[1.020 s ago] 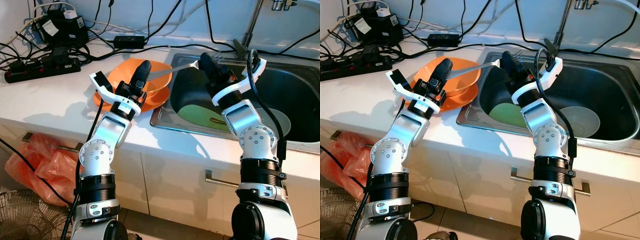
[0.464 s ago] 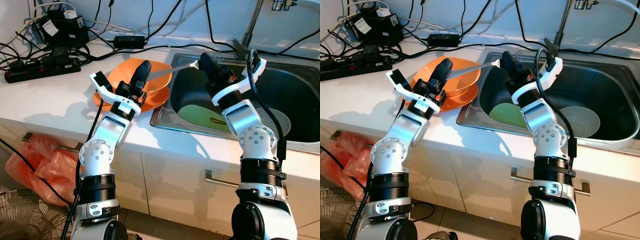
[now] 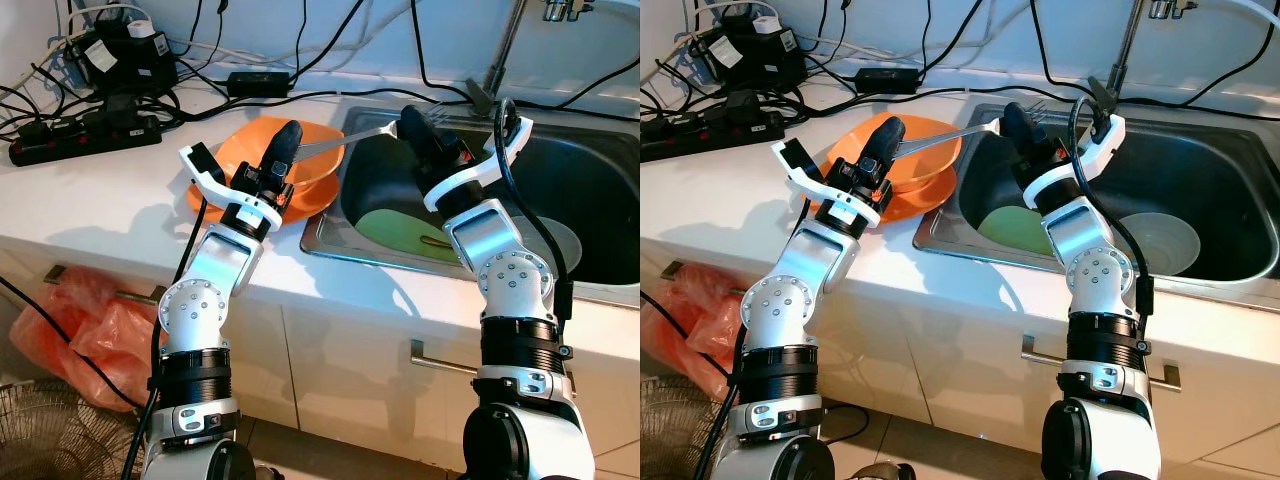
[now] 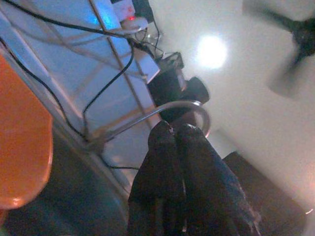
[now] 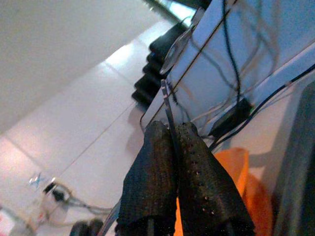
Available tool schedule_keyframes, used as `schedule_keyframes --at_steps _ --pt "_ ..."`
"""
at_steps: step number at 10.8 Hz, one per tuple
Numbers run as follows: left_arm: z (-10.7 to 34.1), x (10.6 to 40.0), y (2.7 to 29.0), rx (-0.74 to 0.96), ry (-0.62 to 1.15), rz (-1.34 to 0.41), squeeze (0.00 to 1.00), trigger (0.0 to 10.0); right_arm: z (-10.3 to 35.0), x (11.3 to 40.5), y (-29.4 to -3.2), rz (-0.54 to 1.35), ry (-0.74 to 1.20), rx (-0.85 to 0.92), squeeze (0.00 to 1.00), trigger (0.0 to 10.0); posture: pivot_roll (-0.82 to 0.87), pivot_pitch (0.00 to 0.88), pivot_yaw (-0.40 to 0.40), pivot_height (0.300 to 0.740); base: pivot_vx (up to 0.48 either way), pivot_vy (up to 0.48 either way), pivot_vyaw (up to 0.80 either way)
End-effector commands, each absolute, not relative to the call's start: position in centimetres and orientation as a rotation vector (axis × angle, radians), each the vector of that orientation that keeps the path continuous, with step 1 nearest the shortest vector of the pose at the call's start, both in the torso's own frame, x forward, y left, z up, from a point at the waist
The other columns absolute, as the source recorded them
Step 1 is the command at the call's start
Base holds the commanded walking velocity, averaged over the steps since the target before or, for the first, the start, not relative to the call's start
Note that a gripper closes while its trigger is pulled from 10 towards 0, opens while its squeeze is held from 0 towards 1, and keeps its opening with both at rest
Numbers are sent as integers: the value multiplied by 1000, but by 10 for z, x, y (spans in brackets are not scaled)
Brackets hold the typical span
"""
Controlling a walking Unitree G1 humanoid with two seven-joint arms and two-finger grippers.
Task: Kitchen organization
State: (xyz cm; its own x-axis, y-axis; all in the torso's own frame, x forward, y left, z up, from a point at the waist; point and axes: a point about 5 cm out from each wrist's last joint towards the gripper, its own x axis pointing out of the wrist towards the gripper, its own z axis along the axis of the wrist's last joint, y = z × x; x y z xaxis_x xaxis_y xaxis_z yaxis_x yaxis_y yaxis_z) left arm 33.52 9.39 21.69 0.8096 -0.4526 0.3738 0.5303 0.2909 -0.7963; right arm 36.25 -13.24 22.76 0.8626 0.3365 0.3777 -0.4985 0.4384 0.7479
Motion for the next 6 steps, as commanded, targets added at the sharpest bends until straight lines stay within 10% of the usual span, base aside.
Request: schedule_keyframes --at_steps 1,2,3,4,5,6 --pt "204 328 64 -898 50 -740 0 10000 232 367 -132 501 -183 979 0 0 15 27 62 740 0 0 0" --pt "204 329 65 -894 51 -725 0 10000 232 367 -132 501 -183 977 0 0 16 27 62 740 0 0 0" --pt "203 331 67 -888 51 -707 0 10000 232 367 -132 498 -181 969 0 9255 16 27 62 740 0 0 0" --pt "202 334 70 -892 42 -673 0 10000 231 367 -132 492 -177 958 0 10000 14 26 62 740 0 0 0" --pt "201 337 73 -883 29 -637 733 10000 230 367 -132 485 -178 956 0 10000 14 26 63 740 0 0 0" --pt "200 338 75 -892 25 -630 1000 10000 230 367 -132 481 -179 957 0 1412 14 27 64 740 0 0 0"
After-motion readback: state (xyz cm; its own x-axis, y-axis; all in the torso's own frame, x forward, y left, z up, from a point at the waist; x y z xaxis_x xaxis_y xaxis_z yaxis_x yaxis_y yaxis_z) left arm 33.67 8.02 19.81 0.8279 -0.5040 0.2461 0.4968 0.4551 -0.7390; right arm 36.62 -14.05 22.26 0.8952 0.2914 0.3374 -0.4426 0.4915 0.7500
